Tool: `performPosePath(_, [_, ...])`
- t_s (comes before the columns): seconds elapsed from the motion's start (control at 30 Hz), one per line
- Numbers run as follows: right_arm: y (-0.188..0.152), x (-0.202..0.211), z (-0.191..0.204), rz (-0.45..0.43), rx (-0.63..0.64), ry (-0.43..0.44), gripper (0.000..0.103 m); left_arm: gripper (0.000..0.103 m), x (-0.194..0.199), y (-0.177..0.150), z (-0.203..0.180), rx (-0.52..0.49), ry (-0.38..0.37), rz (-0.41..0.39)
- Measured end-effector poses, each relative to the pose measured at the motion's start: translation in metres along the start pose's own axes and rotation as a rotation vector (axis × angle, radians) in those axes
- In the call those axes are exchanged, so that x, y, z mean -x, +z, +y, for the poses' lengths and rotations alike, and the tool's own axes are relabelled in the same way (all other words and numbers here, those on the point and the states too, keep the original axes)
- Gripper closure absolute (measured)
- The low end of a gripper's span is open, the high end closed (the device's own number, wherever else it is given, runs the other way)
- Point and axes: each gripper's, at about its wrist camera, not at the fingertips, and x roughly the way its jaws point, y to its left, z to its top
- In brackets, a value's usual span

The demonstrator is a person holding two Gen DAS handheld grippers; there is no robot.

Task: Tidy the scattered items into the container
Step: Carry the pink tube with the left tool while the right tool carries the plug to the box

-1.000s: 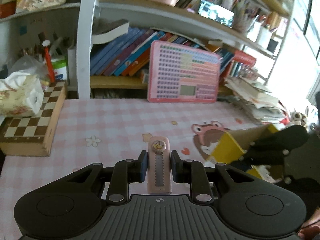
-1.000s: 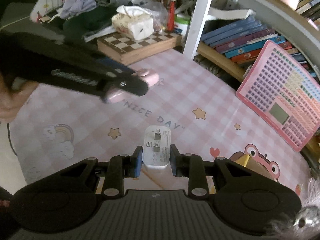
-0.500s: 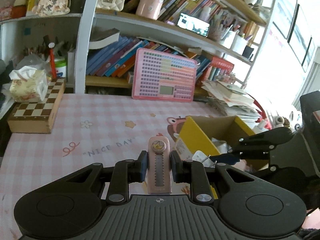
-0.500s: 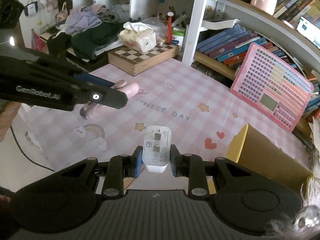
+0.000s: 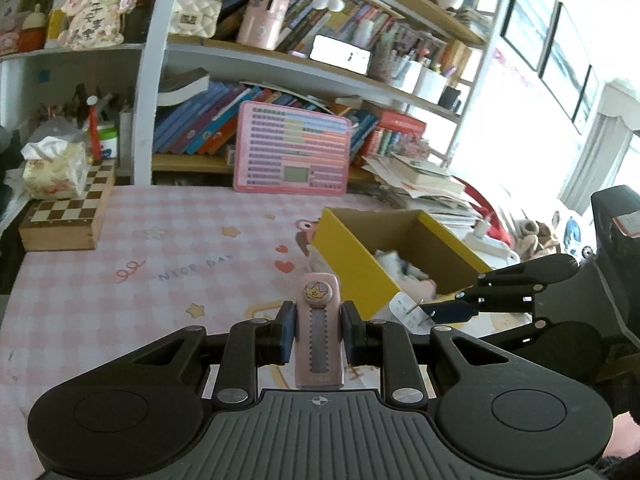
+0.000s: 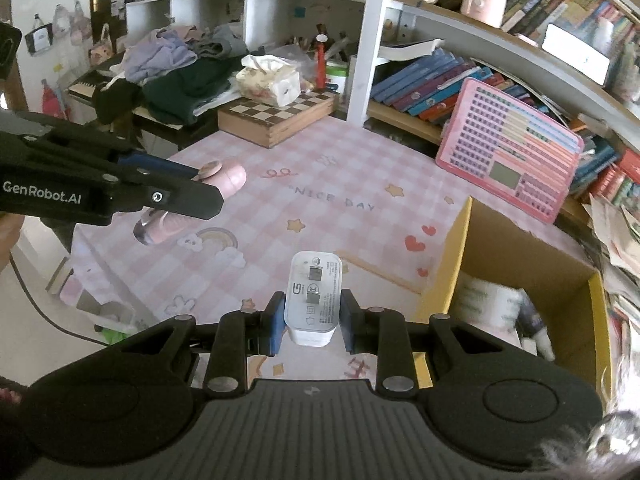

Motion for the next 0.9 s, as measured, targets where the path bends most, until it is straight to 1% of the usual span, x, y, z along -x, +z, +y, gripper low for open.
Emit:
performPosePath(0.2, [-0.022,0.024,0.003,-0.012,-0.061,-0.036,0.077,0.081,0.009,-0.010,-0.018,-0.022,-0.037,0.003])
performPosePath(0.4, [-0.050,0.048,-0.003,-0.031,-0.168,-0.081,0.077,0.081,0.008,-0.021,-0.038,-0.044,-0.083,0.024])
performPosePath(0.5, [-0.063,0.056,-0.007,-0.024,-0.221,-0.101,0.077,0.081,0.005,-0.024,-0.047,-0.058,-0.108,0.037])
performPosePath(0.7, [-0.087,0.070,-0.016,-0.006,-0.287,-0.150,0.077,0.081,-0.006,-0.028,-0.067,-0.096,-0.152,0.066])
performPosePath(0.9, [-0.105,0.081,-0.033,0.008,-0.342,-0.201,0.077,0.081,-0.023,-0.024,-0.086,-0.130,-0.193,0.084])
